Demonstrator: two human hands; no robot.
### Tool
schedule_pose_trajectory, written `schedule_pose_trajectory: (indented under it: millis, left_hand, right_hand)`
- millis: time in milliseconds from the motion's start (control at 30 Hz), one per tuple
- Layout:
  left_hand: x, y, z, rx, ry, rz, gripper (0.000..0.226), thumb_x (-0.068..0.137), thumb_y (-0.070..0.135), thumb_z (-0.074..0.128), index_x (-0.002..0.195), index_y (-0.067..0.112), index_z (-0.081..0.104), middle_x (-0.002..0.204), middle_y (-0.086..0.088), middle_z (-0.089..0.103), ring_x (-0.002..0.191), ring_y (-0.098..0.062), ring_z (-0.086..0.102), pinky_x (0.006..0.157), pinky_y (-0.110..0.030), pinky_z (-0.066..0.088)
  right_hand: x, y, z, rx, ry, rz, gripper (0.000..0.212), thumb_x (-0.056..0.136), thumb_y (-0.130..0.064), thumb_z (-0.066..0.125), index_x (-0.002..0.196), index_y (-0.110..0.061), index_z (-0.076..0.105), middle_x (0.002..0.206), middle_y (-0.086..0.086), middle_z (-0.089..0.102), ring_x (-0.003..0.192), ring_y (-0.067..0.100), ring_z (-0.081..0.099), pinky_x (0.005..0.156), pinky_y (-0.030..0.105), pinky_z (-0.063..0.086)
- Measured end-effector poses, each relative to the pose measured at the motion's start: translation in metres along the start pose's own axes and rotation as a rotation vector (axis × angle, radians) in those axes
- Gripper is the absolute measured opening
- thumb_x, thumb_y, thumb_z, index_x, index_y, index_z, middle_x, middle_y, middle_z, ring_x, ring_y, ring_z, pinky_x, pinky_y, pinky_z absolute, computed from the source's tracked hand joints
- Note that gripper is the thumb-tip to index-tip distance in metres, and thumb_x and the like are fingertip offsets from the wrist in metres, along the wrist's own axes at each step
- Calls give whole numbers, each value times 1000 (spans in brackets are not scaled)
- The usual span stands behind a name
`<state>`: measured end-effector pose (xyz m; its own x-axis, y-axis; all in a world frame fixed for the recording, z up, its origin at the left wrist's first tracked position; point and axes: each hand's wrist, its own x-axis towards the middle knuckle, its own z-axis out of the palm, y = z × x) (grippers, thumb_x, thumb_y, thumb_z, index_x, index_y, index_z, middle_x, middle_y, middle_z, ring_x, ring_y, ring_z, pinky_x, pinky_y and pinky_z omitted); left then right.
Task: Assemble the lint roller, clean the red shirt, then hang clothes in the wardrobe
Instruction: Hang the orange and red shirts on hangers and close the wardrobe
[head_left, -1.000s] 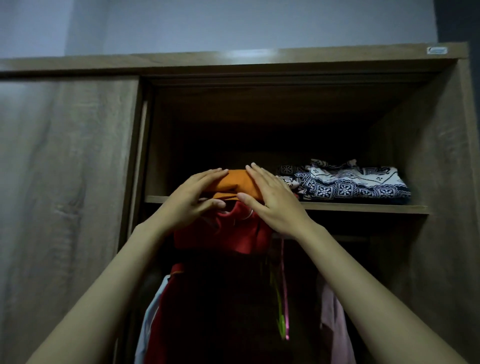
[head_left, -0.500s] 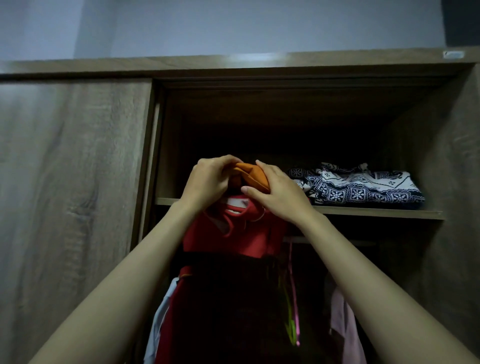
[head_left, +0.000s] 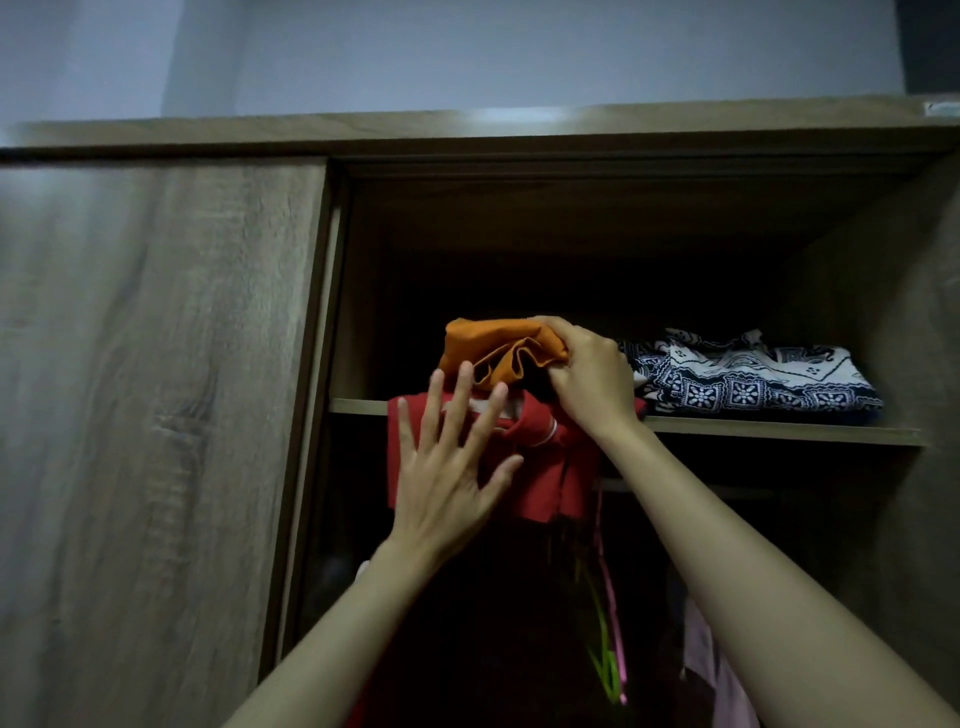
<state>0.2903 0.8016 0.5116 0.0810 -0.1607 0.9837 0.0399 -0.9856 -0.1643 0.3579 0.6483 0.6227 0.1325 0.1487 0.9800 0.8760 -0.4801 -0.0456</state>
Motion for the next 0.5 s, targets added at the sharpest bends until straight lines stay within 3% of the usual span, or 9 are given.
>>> schedule_pose_trajectory:
  millis: [133,333,500]
  left_hand:
    - [-11,-12,23,92,-41,3,71,93,64,29,151,39,-2,161,-4,-11,147,-39,2,113,-67,2]
    - [-15,-14,33,134,-100,-31,67,93,64,31,151,41,7,161,-5,5,146,-41,3,109,-71,5]
    - [-13,-15,27,141,-137,-34,65,93,63,30,151,41,10,161,-5,6,147,-40,4,109,-71,6]
  right_hand:
    - [7,-2,0,18,34,78,47,77,-12,56,118,-35,58,95,3,70,91,31,65,72,39,53]
    - [19,-3,-11,25,87,143,50,75,-7,52,117,-34,58,92,2,68,89,31,64,71,37,51]
    - [20,4,-24,50,166,122,52,70,-4,51,115,-30,57,84,-2,67,79,23,65,66,37,53]
